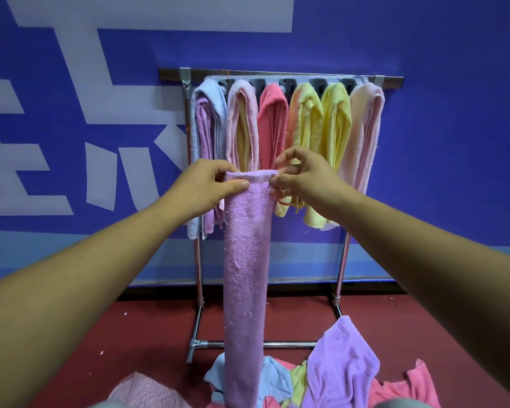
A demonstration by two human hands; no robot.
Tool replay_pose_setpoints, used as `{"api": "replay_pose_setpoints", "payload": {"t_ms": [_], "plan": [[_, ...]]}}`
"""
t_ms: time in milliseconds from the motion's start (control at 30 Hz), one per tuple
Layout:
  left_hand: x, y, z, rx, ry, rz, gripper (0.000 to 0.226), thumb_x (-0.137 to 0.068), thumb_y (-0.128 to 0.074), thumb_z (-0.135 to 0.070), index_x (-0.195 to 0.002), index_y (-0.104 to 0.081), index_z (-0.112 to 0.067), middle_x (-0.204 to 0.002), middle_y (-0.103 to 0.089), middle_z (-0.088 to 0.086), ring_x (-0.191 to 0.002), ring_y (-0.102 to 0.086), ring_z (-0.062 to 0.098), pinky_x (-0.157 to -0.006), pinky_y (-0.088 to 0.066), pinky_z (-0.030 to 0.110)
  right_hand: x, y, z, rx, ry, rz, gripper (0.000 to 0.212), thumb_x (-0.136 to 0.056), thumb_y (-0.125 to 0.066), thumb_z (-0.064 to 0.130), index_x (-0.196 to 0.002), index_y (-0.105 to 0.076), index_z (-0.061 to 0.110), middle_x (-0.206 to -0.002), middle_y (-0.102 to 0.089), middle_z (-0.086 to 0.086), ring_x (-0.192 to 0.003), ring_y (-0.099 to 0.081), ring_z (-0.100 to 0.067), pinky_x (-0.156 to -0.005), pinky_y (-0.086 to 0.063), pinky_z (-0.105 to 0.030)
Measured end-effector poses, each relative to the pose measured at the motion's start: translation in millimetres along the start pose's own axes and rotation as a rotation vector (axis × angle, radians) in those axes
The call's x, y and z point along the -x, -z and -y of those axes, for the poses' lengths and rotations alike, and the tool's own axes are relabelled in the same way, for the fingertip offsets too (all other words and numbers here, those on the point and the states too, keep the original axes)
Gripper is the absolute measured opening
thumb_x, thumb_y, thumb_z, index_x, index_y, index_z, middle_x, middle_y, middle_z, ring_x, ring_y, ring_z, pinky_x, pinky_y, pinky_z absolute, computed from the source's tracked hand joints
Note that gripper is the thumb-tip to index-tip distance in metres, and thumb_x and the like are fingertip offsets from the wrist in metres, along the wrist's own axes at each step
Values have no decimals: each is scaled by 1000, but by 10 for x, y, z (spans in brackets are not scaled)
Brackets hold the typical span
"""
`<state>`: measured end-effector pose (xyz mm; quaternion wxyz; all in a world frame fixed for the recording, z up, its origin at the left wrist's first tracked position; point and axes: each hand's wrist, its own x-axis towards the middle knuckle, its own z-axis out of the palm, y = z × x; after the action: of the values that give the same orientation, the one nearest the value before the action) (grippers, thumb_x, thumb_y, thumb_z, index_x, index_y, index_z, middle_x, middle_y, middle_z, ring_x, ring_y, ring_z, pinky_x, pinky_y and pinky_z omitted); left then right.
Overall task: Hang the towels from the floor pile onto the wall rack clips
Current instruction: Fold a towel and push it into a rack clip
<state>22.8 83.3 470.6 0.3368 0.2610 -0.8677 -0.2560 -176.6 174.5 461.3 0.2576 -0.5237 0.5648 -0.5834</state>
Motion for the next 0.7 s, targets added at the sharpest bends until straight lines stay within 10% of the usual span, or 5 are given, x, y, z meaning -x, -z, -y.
{"api": "replay_pose_setpoints", "payload": {"t_ms": [200, 367, 700], "plan": [[-15, -29, -49, 109, 7, 28, 14, -84, -76, -33, -87, -73, -19, -76, -69, 3, -68, -58, 7, -61, -46, 24, -47, 55, 205, 371, 56, 228, 34, -77, -76, 26, -110, -72, 20, -105, -75, -3, -101, -71, -21, -95, -55, -45], [18, -76, -63, 100, -15, 74, 15, -82, -78, -33, -87, -72, -20, -74, -66, 11, -65, -54, 7, -59, -44, 24, -56, 17, 424, 754, 142, 360, 23, -85, -77, 30, -96, -75, 10, -89, -71, -18, -68, -58, -20, -64, -48, -37], [392, -696, 549, 235, 227, 349, 22, -84, -77, -18, -106, -74, -15, -99, -77, -4, -89, -71, 3, -83, -54, 21, -106, 17, 684, 1032, 340, 272, 8, -91, -67, 19, -84, -67, 14, -71, -60, 6, -63, -52, -7, -56, -38, -23]]}}
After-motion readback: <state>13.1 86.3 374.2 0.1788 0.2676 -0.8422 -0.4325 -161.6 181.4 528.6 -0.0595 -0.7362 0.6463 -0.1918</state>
